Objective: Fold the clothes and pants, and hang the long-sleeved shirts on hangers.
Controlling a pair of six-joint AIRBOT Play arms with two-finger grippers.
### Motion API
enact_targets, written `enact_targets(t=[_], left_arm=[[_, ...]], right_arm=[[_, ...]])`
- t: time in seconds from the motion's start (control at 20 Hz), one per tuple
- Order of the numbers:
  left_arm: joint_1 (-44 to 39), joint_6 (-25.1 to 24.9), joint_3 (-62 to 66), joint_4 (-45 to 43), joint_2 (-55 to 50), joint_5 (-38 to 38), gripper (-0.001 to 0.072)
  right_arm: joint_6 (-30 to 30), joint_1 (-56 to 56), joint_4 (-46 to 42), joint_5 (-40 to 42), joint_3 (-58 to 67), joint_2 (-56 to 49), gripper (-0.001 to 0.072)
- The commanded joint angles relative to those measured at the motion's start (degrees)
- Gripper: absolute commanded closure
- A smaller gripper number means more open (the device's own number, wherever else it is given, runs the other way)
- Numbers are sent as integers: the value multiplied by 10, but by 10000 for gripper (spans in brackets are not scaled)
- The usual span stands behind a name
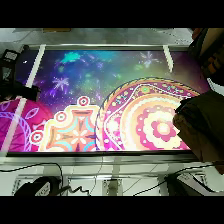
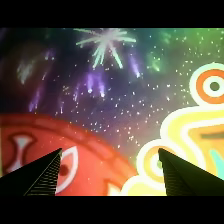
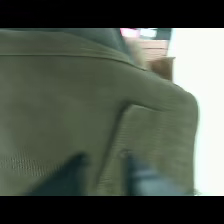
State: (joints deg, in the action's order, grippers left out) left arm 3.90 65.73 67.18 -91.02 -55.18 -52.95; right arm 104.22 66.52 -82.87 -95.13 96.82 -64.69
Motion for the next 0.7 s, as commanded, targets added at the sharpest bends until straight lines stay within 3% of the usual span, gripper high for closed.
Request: enact_targets(t=[0.0,0.15,0.35,0.45,0.65], left_arm=[[0,0,0,0,0,0,21],[0,0,0,0,0,0,20],[0,0,0,0,0,0,21],[0,0,0,0,0,0,20],[0,0,0,0,0,0,21]], right_arm=[[-24,-28,180,30,-5,-9,672],[-96,-159,248,45,-6,-20,672],[-249,-437,214,66,-8,-40,672],[-299,-567,136,87,-9,-51,672],[-229,-743,-65,161,-9,-80,672]])
